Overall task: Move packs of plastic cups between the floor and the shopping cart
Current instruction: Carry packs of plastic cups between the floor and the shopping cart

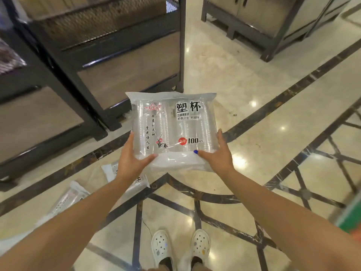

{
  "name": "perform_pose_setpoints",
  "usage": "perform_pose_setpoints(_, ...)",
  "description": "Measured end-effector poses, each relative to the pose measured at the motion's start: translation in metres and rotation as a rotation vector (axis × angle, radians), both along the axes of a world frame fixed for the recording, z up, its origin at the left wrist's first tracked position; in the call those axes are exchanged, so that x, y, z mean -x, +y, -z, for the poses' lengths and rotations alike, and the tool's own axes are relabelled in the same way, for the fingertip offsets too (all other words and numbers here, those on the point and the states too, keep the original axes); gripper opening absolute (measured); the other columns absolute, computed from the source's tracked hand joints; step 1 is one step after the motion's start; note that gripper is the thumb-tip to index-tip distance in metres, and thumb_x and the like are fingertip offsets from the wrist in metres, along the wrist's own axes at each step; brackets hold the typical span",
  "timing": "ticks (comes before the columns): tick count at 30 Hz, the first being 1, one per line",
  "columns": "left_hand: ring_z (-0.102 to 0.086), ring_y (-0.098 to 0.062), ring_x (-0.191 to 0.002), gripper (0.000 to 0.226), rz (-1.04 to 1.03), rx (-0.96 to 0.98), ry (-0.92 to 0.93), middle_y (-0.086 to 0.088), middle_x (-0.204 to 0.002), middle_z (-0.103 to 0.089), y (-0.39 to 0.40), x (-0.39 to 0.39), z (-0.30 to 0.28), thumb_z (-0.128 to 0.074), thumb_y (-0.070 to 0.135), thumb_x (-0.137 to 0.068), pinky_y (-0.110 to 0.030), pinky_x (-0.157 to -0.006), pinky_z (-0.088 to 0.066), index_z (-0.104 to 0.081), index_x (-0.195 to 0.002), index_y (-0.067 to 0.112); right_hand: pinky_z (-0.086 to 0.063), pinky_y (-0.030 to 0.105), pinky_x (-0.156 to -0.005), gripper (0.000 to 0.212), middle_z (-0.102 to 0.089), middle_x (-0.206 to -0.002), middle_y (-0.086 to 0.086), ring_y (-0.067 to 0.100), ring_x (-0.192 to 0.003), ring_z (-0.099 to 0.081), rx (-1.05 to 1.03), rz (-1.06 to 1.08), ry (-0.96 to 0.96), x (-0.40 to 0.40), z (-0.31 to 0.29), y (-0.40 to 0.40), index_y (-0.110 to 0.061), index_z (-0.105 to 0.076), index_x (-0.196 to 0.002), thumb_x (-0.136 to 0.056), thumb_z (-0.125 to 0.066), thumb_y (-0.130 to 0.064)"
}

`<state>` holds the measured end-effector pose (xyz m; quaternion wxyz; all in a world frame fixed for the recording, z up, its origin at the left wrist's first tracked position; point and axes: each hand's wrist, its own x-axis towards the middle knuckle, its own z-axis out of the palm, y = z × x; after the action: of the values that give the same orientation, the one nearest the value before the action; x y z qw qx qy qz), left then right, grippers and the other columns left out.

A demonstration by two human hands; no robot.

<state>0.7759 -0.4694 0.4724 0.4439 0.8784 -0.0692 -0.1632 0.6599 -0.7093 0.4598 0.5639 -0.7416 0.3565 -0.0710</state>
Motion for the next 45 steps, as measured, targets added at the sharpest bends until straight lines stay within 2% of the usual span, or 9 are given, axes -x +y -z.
perform_pose_setpoints(5, -0.037, -0.017, -0.137, 0.105, 0.113, 0.095, -0.101, 0.008, -0.153, -0.033, 0.016, 0.033, -0.128, -0.082, 0.051, -0.066, -0.048, -0.114, -0.033, -0.019, -0.15, 0.04, -0.029, 0.04, -0.116, 0.129, -0.025, -0.16, 0.001, 0.022, -0.145, -0.029, -0.066, 0.005, -0.043, 0.051, -0.149, 0.001, -0.027, 0.004, -0.156, -0.067, -0.089, -0.034)
perform_pose_setpoints(12, -0.02, -0.013, -0.147, 0.11, 0.326, 0.242, -0.184, 0.006, -0.161, -0.017, 0.035, 0.078, -0.222, -0.075, 0.051, -0.07, -0.042, -0.121, -0.02, -0.01, -0.155, 0.026, -0.055, 0.023, -0.082, 0.081, -0.061, -0.121, -0.014, 0.003, -0.106, -0.063, -0.072, 0.089, -0.273, 0.152, -0.247, 0.042, -0.041, -0.045, -0.13, -0.066, -0.089, -0.018)
perform_pose_setpoints(17, -0.053, -0.019, -0.126, 0.109, 0.437, 0.41, -0.032, 0.014, -0.143, -0.042, 0.033, 0.113, -0.272, -0.079, 0.039, -0.074, -0.042, -0.104, -0.045, -0.008, -0.155, 0.024, -0.059, 0.031, -0.08, 0.105, -0.057, -0.131, -0.004, 0.016, -0.109, -0.064, -0.13, 0.263, -0.369, 0.225, -0.281, 0.071, -0.031, -0.032, -0.147, -0.061, -0.09, -0.023)
perform_pose_setpoints(20, -0.061, -0.018, -0.113, 0.105, 0.511, 0.39, 0.106, 0.01, -0.137, -0.049, 0.024, 0.135, -0.291, -0.086, 0.041, -0.068, -0.039, -0.092, -0.052, -0.024, -0.151, 0.024, -0.054, 0.016, -0.072, 0.099, -0.054, -0.13, -0.01, 0.005, -0.106, -0.06, -0.086, 0.363, -0.378, 0.271, -0.301, 0.084, -0.032, -0.031, -0.148, -0.068, -0.088, -0.02)
perform_pose_setpoints(23, -0.069, -0.025, -0.1, 0.083, 0.664, 0.354, 0.229, -0.002, -0.117, -0.069, 0.01, 0.165, -0.306, -0.089, 0.05, -0.053, -0.05, -0.091, -0.054, -0.058, -0.124, 0.02, -0.058, 0.032, -0.082, 0.099, -0.06, -0.13, -0.002, 0.017, -0.108, -0.065, -0.1, 0.47, -0.378, 0.324, -0.31, 0.093, -0.031, -0.038, -0.144, -0.061, -0.092, -0.025)
perform_pose_setpoints(27, -0.071, -0.024, -0.089, 0.058, 0.832, 0.304, 0.275, -0.009, -0.106, -0.072, -0.016, 0.226, -0.327, -0.085, 0.039, -0.066, -0.041, -0.081, -0.059, -0.063, -0.113, 0.013, -0.056, 0.021, -0.057, 0.069, -0.067, -0.114, 0.002, 0.015, -0.085, -0.07, -0.123, 0.623, -0.4, 0.406, -0.325, 0.111, -0.021, -0.049, -0.129, -0.07, -0.085, -0.015)
perform_pose_setpoints(32, -0.069, -0.019, -0.084, 0.063, 1.032, 0.34, 0.284, -0.015, -0.108, -0.069, -0.059, 0.335, -0.343, -0.083, 0.039, -0.07, -0.025, -0.064, -0.055, -0.058, -0.117, 0.007, -0.059, 0.042, -0.084, 0.112, -0.063, -0.129, 0.003, 0.025, -0.107, -0.067, -0.059, 0.833, -0.419, 0.534, -0.339, 0.131, -0.025, -0.04, -0.141, -0.045, -0.096, -0.043)
perform_pose_setpoints(36, -0.07, -0.021, -0.095, 0.078, 1.226, 0.346, 0.274, -0.002, -0.109, -0.071, -0.086, 0.455, -0.348, -0.085, 0.05, -0.056, -0.031, -0.077, -0.056, -0.059, -0.121, 0.015, -0.058, 0.036, -0.069, 0.083, -0.069, -0.112, 0.006, 0.023, -0.089, -0.072, -0.067, 0.981, -0.476, 0.66, -0.352, 0.167, -0.025, -0.045, -0.128, -0.058, -0.09, -0.026)
perform_pose_setpoints(45, -0.071, -0.019, -0.086, 0.061, 1.575, 0.329, 0.395, -0.005, -0.1, -0.073, -0.088, 0.773, -0.35, -0.089, 0.037, -0.06, -0.035, -0.076, -0.056, -0.061, -0.11, 0.017, -0.054, 0.051, -0.092, 0.088, -0.069, -0.117, 0.006, 0.029, -0.102, -0.069, -0.024, 1.36, -0.538, 0.948, -0.354, 0.285, -0.026, -0.049, -0.125, -0.05, -0.094, -0.029)
